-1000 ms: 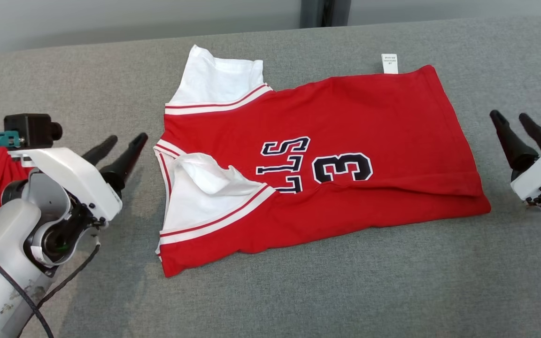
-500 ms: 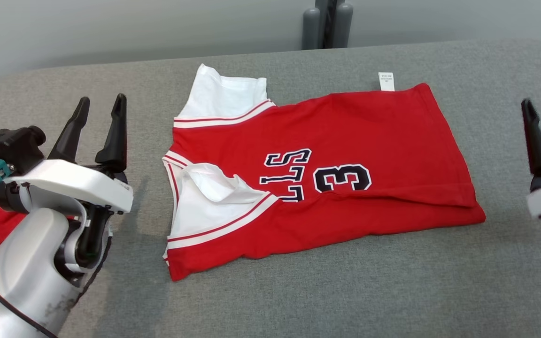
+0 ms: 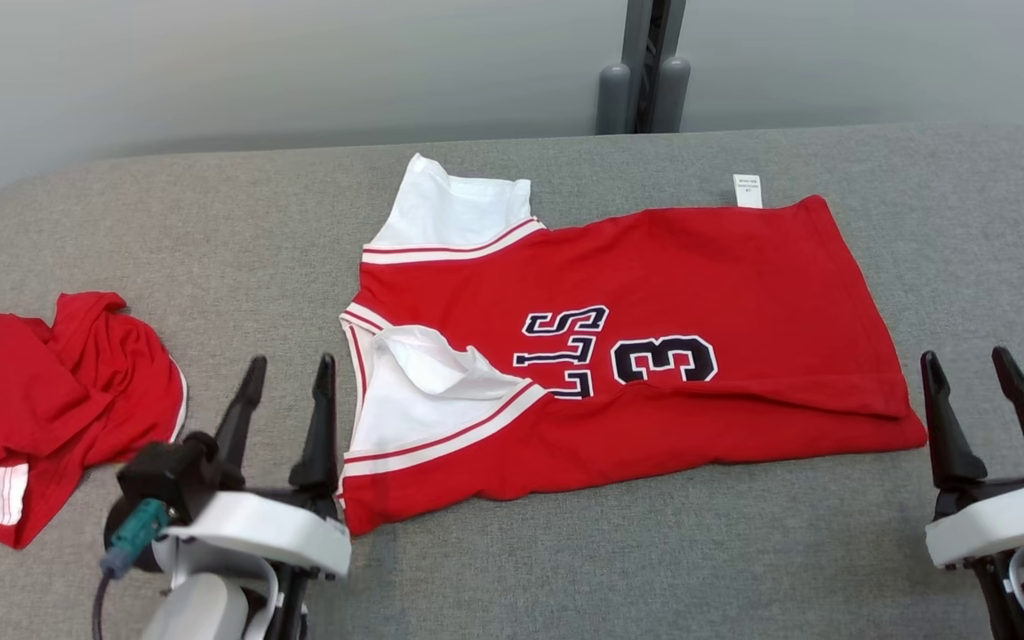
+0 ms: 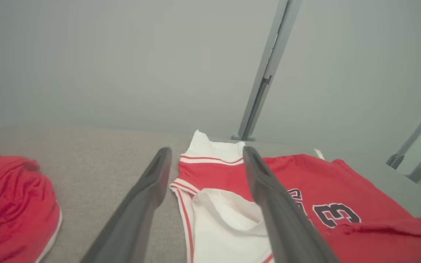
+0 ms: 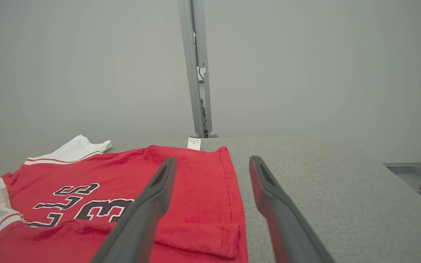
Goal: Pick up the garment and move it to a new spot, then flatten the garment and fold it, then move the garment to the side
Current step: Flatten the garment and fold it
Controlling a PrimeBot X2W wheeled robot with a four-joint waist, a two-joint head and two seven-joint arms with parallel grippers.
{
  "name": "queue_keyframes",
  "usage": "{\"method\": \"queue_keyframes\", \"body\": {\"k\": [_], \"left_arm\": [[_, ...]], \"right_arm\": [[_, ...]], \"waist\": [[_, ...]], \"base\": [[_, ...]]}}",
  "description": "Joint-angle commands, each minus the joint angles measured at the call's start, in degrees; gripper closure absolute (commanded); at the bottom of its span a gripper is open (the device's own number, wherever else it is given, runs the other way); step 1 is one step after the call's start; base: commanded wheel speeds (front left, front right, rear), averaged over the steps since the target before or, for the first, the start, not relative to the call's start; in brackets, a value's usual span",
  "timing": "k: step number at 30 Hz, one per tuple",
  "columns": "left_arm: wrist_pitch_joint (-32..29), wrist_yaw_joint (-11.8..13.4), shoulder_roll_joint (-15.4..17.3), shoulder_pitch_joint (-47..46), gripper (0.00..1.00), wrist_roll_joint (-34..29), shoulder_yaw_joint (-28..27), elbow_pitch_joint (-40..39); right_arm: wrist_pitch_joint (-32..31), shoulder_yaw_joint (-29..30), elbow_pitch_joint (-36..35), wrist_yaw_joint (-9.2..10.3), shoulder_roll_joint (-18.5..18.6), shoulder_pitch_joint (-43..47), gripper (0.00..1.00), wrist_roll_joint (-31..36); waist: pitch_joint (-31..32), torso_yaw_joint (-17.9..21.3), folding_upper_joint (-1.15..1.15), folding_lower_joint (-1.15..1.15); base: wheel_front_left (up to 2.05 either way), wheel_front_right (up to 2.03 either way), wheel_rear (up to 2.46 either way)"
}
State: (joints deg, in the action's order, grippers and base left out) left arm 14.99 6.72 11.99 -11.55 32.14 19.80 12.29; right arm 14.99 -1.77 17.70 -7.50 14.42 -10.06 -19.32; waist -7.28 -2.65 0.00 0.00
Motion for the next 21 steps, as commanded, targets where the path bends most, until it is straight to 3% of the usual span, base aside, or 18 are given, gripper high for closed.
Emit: {"method": "queue_keyframes", "body": {"k": [1, 8, 21], "left_arm": [[0.25, -1.06, -0.95, 1.12, 0.0, -1.32, -1.02, 0.93], [0.25, -4.74, -4.59, 2.04, 0.0, -5.58, -4.83, 3.92], [0.25, -8.49, -7.1, -0.22, 0.0, -10.36, -8.34, 6.53]], "right_arm": [[0.26, 0.46, 0.61, 0.02, -0.48, 0.77, 0.0, 0.37], [-3.38, 0.52, 4.56, 0.02, -2.16, 0.28, 0.0, -0.68], [-9.7, 1.95, 13.74, 0.02, -2.89, -3.65, 0.0, -1.75]], "waist": [[0.06, -0.07, 0.0, 0.0], [-0.88, -0.56, 0.0, 0.0], [-3.07, -2.79, 0.0, 0.0]], "base": [[0.0, 0.0, 0.0], [0.0, 0.0, 0.0], [0.0, 0.0, 0.0]]}}
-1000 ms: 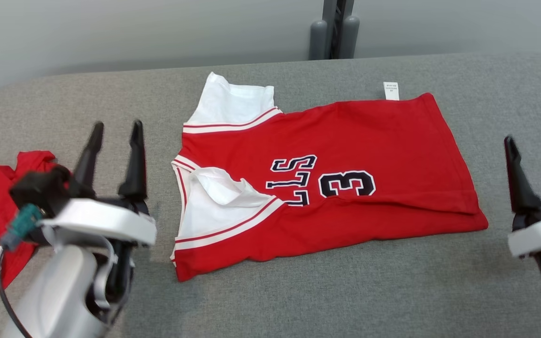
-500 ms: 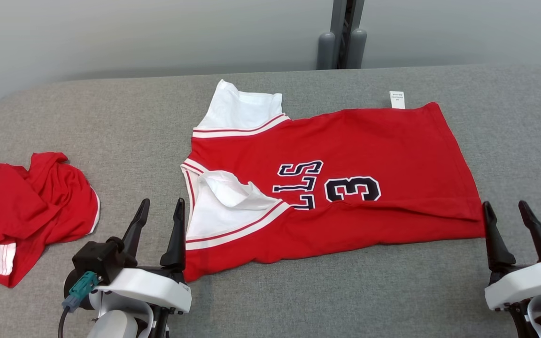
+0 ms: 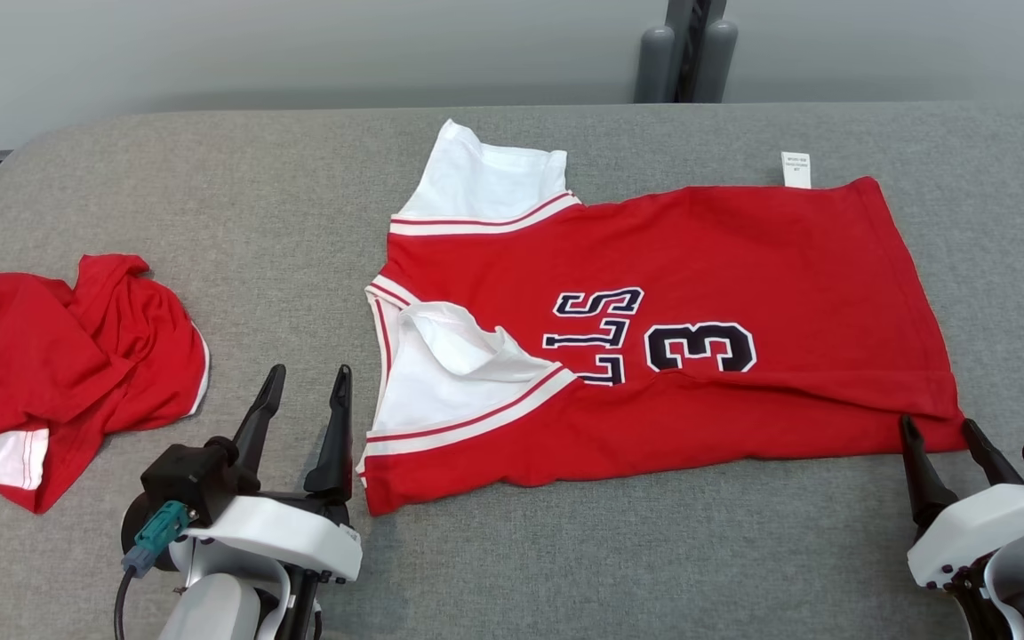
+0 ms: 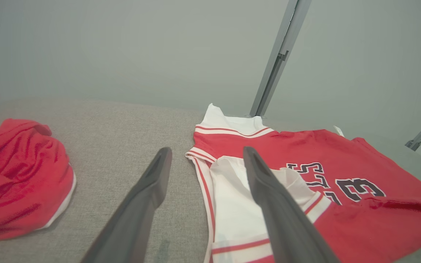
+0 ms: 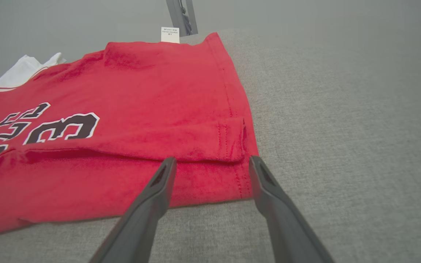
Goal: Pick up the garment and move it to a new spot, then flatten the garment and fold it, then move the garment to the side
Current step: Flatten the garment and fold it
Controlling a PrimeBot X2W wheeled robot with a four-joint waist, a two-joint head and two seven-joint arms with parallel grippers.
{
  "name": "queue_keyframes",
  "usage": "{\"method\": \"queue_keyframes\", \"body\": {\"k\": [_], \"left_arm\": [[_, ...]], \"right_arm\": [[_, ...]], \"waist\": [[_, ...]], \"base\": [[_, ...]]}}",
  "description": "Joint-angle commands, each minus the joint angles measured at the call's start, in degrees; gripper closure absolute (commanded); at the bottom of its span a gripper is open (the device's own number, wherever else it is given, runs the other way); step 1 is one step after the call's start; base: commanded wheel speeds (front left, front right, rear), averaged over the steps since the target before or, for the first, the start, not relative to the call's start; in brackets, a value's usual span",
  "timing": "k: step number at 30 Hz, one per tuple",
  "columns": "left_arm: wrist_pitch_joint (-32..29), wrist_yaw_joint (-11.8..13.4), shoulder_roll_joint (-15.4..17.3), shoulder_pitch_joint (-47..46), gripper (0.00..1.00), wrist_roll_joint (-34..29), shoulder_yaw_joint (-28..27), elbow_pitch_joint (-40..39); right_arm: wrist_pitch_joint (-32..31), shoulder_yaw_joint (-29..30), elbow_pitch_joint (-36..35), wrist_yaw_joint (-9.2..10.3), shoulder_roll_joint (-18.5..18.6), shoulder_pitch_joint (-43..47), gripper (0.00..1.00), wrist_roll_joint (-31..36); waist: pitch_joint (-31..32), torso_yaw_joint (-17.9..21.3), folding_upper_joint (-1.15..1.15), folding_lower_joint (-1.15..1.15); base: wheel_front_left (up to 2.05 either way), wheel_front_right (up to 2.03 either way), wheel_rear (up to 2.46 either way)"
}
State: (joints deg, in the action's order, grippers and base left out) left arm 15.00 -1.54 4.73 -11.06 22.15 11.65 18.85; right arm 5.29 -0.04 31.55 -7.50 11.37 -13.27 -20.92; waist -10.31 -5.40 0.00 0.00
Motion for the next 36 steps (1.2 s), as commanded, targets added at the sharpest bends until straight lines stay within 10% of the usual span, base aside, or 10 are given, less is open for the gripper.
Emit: {"method": "queue_keyframes", "body": {"k": [1, 2, 4, 5, 36], "left_arm": [[0.24, -0.5, 0.04, -0.73, 0.0, -0.49, -0.49, 0.08], [0.24, -0.57, -0.08, -0.72, 0.0, -0.62, -0.78, 0.21], [0.25, -0.98, -0.28, -0.74, 0.0, -1.01, -1.36, 0.47], [0.24, -1.1, -0.39, -0.78, 0.0, -1.16, -1.59, 0.57], [0.24, -3.44, -1.69, -3.16, 0.0, -4.4, -3.42, 2.6]], "right_arm": [[0.06, 0.08, 0.21, 0.02, 0.18, -0.55, 0.0, -0.22], [-0.03, -0.04, 0.5, 0.02, 0.16, -0.64, 0.0, -0.47], [-0.1, -0.16, 1.04, 0.02, 0.29, -1.08, 0.85, -0.74], [-0.02, -0.15, 1.23, 0.02, 0.35, -1.27, 1.0, -0.86], [-1.78, 1.02, 4.92, 0.03, 1.98, -8.95, 1.0, 0.9]], "waist": [[-0.11, -0.15, 0.0, 0.0], [-0.17, -0.24, 0.0, 0.0], [-0.28, -0.36, 0.0, 0.0], [-0.31, -0.4, 0.0, 0.0], [-3.53, -1.31, 0.0, 0.0]], "base": [[0.0, 0.0, 0.0], [0.0, 0.0, 0.0], [0.0, 0.0, 0.0], [0.0, 0.0, 0.0], [0.0, 0.0, 0.0]]}}
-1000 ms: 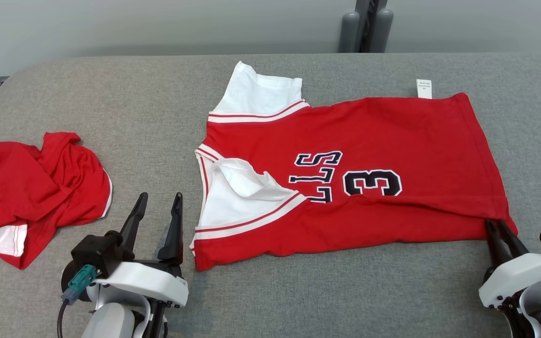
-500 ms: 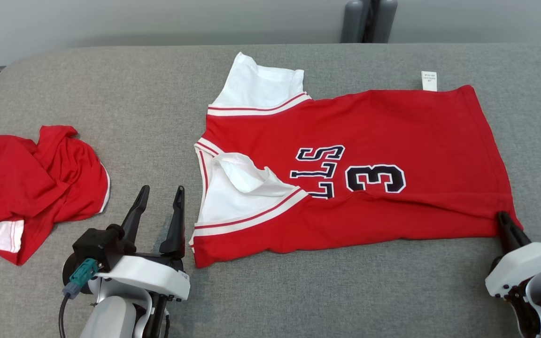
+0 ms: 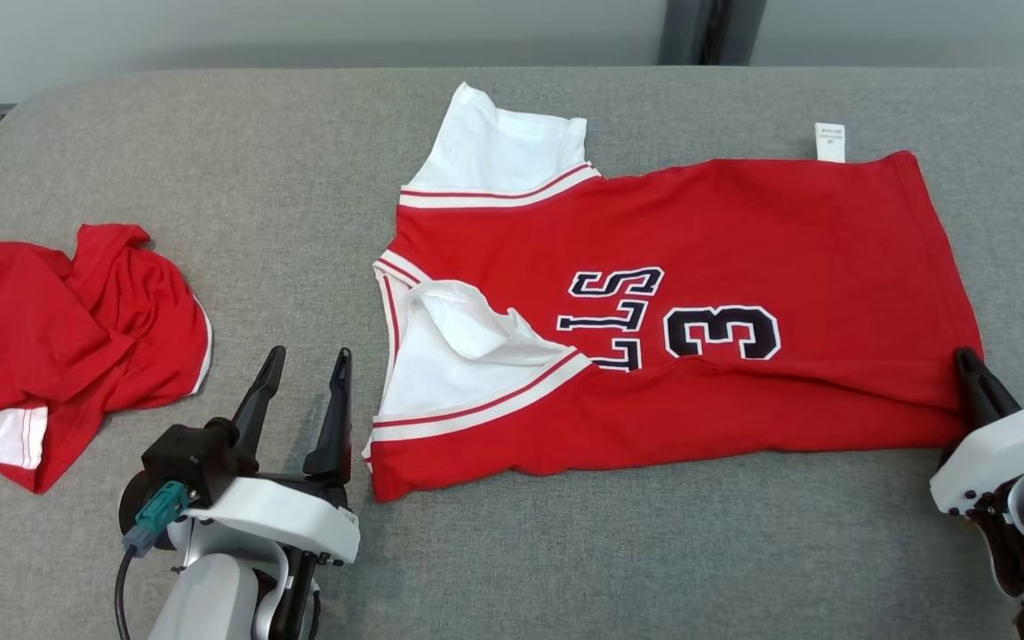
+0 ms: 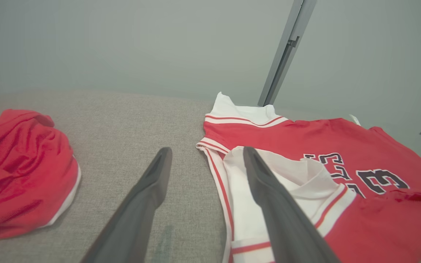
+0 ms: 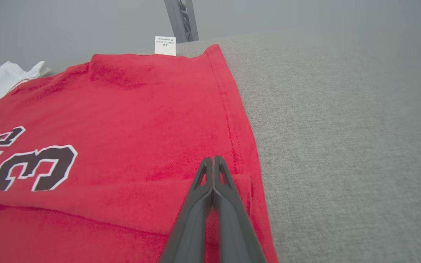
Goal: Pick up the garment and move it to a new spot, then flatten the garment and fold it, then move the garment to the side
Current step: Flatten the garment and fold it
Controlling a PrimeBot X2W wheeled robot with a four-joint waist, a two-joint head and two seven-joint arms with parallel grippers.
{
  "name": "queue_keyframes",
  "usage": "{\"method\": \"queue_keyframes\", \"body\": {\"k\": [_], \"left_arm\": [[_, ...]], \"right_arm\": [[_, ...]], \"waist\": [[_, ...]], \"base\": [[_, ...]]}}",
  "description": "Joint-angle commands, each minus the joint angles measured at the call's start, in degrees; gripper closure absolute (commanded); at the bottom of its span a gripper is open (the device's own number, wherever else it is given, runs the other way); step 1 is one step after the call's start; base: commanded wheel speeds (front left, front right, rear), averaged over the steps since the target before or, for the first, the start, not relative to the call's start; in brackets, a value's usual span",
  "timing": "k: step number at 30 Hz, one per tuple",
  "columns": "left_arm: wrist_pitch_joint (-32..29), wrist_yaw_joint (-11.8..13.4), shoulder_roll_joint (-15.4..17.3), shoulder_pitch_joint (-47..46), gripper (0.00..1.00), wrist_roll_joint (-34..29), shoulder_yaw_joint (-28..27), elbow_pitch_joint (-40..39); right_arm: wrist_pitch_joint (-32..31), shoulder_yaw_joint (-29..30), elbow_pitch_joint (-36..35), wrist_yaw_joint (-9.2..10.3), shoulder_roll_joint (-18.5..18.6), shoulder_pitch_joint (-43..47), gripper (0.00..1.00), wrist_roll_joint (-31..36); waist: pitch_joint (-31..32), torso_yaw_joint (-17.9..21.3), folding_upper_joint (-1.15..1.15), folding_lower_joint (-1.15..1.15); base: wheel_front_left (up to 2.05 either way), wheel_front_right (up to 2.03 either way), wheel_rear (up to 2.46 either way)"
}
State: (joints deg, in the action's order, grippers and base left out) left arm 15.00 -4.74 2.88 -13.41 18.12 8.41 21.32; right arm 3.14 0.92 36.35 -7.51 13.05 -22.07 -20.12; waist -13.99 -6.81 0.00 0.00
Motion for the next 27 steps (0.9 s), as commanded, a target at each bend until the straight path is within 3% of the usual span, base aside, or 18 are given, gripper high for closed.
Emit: {"method": "queue_keyframes", "body": {"k": [1, 12, 27], "left_arm": [[0.24, -0.24, 0.14, -0.64, 0.0, -0.35, -0.33, 0.22], [0.24, -0.34, 0.12, 0.98, 0.0, -0.37, -0.09, 0.83], [0.24, -0.64, 0.11, -0.41, 0.0, -1.54, -0.88, 0.75]], "right_arm": [[0.6, 0.26, 0.07, 0.04, 0.44, 0.07, 1.0, 0.11], [0.52, 3.36, 0.14, 0.03, -0.24, 4.73, 1.0, 0.23], [-0.26, -0.45, 3.48, 0.03, -0.03, 1.13, 1.0, -1.26]], "waist": [[0.4, 0.23, 0.0, 0.0], [2.95, 2.03, 0.0, 0.0], [1.07, 1.11, 0.0, 0.0]], "base": [[0.0, 0.0, 0.0], [0.0, 0.0, 0.0], [0.0, 0.0, 0.0]]}}
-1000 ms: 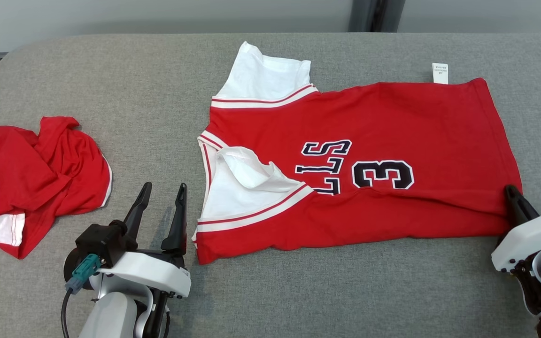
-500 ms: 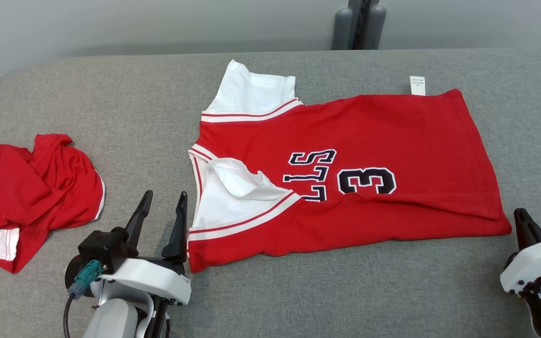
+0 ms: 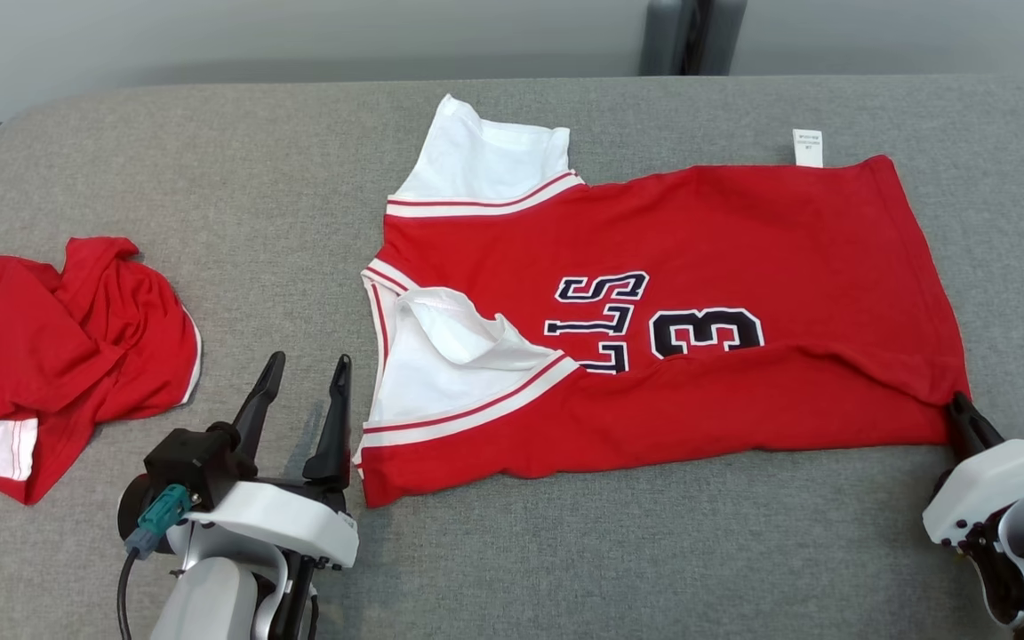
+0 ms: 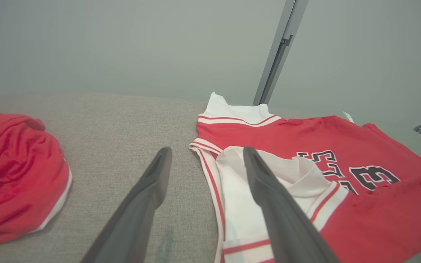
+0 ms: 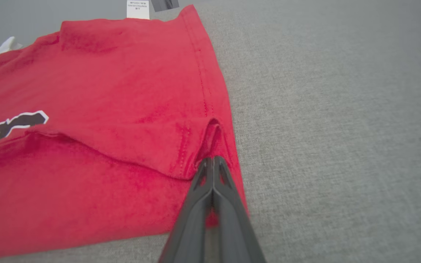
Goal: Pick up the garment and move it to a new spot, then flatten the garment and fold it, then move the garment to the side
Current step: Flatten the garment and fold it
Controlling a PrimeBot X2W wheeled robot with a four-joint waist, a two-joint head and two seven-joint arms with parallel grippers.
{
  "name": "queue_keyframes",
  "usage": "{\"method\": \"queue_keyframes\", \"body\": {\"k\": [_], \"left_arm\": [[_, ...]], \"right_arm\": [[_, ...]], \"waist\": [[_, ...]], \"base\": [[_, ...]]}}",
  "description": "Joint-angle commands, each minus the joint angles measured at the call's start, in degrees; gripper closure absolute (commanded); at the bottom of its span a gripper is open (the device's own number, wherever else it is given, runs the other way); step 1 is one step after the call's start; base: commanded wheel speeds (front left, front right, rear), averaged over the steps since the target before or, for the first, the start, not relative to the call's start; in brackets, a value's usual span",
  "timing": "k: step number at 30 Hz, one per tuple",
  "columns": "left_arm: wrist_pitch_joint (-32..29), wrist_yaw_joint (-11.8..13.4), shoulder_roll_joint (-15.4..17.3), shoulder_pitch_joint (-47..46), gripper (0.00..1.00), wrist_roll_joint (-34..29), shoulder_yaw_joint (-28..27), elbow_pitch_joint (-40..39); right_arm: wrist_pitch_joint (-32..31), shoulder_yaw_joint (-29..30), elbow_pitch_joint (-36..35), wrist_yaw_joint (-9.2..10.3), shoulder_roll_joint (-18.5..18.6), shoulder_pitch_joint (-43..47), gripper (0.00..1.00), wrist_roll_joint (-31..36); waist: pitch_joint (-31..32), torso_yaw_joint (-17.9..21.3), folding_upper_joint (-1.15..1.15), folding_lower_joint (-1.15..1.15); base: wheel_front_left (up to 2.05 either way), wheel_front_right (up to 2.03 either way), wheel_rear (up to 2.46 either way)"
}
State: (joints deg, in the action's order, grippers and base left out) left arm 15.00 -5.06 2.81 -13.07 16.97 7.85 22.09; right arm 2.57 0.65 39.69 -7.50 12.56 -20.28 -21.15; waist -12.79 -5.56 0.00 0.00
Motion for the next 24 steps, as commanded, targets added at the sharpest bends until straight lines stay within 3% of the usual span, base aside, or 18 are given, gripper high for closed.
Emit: {"method": "queue_keyframes", "body": {"k": [1, 14, 24], "left_arm": [[0.24, -0.37, 0.2, -0.8, 0.0, -0.39, -0.37, -0.01], [0.24, -0.4, 0.19, -1.55, 0.0, -0.11, -0.51, 0.27], [0.24, 0.15, 0.18, 0.48, 0.0, 0.98, 0.45, 0.19]], "right_arm": [[0.43, -0.4, 0.29, 0.02, 0.49, -0.94, 1.0, -0.38], [2.24, -2.17, 2.62, 0.02, 1.87, -6.15, 1.0, -2.44], [6.65, -2.08, 1.11, 0.02, 1.82, -2.29, 1.0, -3.47]], "waist": [[-0.23, -0.24, 0.0, 0.0], [-0.7, -0.82, 0.0, 0.0], [2.3, 0.64, 0.0, 0.0]], "base": [[0.0, 0.0, 0.0], [0.0, 0.0, 0.0], [0.0, 0.0, 0.0]]}}
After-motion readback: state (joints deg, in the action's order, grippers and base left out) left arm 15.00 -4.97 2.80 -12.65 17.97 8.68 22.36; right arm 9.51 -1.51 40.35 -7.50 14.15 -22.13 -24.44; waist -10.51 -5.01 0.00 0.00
